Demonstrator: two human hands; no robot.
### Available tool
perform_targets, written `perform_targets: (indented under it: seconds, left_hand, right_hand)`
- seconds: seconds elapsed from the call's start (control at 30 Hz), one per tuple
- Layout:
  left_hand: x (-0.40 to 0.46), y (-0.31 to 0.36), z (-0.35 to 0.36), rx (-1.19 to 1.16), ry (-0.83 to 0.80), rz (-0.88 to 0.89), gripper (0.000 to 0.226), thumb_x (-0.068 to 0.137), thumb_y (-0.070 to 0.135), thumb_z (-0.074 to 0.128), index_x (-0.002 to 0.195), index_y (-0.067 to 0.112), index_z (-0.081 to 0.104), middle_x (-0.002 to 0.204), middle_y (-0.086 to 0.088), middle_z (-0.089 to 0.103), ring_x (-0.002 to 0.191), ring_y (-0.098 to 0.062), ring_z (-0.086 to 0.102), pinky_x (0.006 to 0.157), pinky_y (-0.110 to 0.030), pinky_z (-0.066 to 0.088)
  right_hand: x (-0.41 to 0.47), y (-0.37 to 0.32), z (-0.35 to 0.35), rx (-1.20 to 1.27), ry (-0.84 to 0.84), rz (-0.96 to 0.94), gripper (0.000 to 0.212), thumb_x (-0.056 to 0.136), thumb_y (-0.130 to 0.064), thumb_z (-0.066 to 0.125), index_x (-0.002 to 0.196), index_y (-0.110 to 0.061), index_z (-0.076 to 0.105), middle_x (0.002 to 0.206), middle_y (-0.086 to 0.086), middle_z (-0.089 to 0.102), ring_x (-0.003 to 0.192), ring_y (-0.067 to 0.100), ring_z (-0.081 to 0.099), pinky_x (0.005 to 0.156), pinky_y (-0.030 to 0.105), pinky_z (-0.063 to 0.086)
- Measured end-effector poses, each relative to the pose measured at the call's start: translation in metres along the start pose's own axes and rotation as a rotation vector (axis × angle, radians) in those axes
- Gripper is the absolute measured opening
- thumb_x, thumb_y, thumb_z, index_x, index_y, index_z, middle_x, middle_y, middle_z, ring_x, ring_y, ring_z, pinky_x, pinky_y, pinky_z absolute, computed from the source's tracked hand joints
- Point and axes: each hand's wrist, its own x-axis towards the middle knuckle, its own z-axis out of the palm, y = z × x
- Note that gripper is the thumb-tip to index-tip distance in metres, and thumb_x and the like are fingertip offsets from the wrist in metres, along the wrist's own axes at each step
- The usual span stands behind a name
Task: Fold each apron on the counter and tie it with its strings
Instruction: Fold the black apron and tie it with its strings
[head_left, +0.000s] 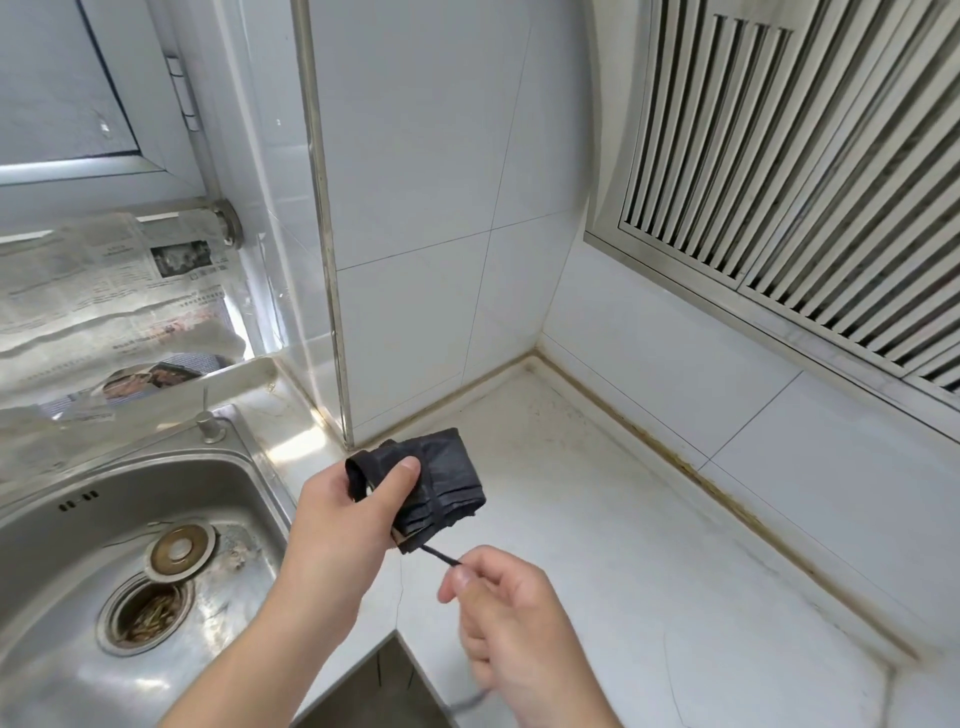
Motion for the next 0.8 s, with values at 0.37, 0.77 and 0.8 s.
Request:
perform_targets:
  seconds: [0.37, 0.77, 0.8]
  left_hand:
    - [-0.012, -0.006, -0.016, 0.189, -0.703, 0.008, 0.006, 0.097, 0.011, 0.072, 0.095, 0.007, 0.075, 0.084, -0.009, 0.072, 0.08, -0.018, 0.068, 0.073, -0.027, 0.052]
    - [-0.018, -0.004, -0.009, -0.095, -0.261, 0.043, 0.013, 0.094, 0.018, 0.07, 0.092, 0.008, 0.079, 0.09, -0.027, 0.073, 0.073, -0.034, 0.068, 0.058, -0.041, 0.054]
    - [-0.017, -0.006, -0.01, -0.073, -0.217, 0.06, 0.013, 0.096, 0.016, 0.069, 0.091, 0.008, 0.078, 0.088, -0.025, 0.074, 0.07, -0.032, 0.067, 0.059, -0.042, 0.053]
  right_hand:
    - [0.008, -0.088, -0.055, -0.568, 0.083, -0.465, 0.022, 0.088, -0.009, 0.079, 0.071, -0.022, 0.074, 0.076, -0.002, 0.065, 0.071, 0.013, 0.06, 0.068, 0.029, 0.046]
    - [0.014, -0.002, -0.01, 0.093, 0.072, -0.078, 0.015, 0.078, -0.016, 0.059, 0.076, -0.01, 0.072, 0.054, 0.011, 0.049, 0.043, 0.014, 0.03, 0.046, 0.022, 0.022]
    - [0.01, 0.004, -0.005, 0.088, 0.087, -0.057, 0.015, 0.08, -0.02, 0.06, 0.073, -0.011, 0.07, 0.054, 0.013, 0.05, 0.042, 0.014, 0.031, 0.045, 0.022, 0.024]
